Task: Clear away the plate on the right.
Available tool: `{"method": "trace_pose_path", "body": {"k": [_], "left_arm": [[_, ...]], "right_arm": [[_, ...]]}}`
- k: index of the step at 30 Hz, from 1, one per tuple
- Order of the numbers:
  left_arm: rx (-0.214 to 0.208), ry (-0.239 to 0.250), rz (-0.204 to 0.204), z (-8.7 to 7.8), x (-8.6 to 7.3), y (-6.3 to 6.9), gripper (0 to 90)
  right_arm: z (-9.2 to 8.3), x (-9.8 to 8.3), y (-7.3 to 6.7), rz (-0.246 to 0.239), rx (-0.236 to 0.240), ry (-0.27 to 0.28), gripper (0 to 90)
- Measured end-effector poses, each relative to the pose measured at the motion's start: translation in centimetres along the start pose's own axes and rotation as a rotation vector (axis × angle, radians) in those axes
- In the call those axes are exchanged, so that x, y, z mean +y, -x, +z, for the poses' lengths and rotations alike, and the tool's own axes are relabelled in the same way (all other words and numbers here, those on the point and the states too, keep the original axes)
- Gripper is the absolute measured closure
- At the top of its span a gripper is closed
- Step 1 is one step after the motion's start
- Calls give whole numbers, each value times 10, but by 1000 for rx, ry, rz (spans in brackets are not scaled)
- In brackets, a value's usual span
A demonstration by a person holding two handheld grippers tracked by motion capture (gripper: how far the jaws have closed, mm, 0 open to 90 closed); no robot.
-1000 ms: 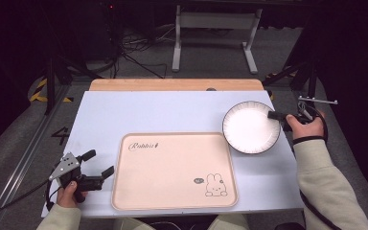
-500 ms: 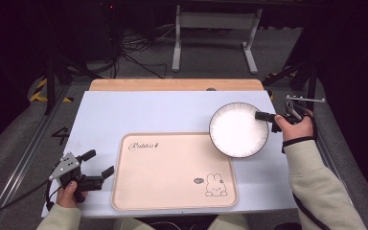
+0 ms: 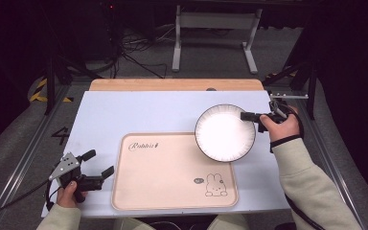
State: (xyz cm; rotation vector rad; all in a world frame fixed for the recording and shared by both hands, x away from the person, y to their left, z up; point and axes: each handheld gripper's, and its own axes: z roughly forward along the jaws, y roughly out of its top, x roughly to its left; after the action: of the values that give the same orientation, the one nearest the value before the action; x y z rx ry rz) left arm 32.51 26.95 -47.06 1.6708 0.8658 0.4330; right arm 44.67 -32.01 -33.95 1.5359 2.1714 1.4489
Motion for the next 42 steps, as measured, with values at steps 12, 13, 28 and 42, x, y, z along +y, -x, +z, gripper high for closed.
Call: {"method": "trace_pose_path", "body": {"k": [12,13,28,42], "left_arm": [[-1,-1,1,0,0,0,4],[-1,-1,1,0,0,0,4],[-2,0,3,0,0,0,4],[-2,-1,4,0,0,0,4]], "right_arm": [[26,4,-27,-31,41,-37,837],[28,4,-30,-31,47,-39,837],[54,6,-59,-60,114,-64,837],[77,0,-78,-80,168,-96,835]]}}
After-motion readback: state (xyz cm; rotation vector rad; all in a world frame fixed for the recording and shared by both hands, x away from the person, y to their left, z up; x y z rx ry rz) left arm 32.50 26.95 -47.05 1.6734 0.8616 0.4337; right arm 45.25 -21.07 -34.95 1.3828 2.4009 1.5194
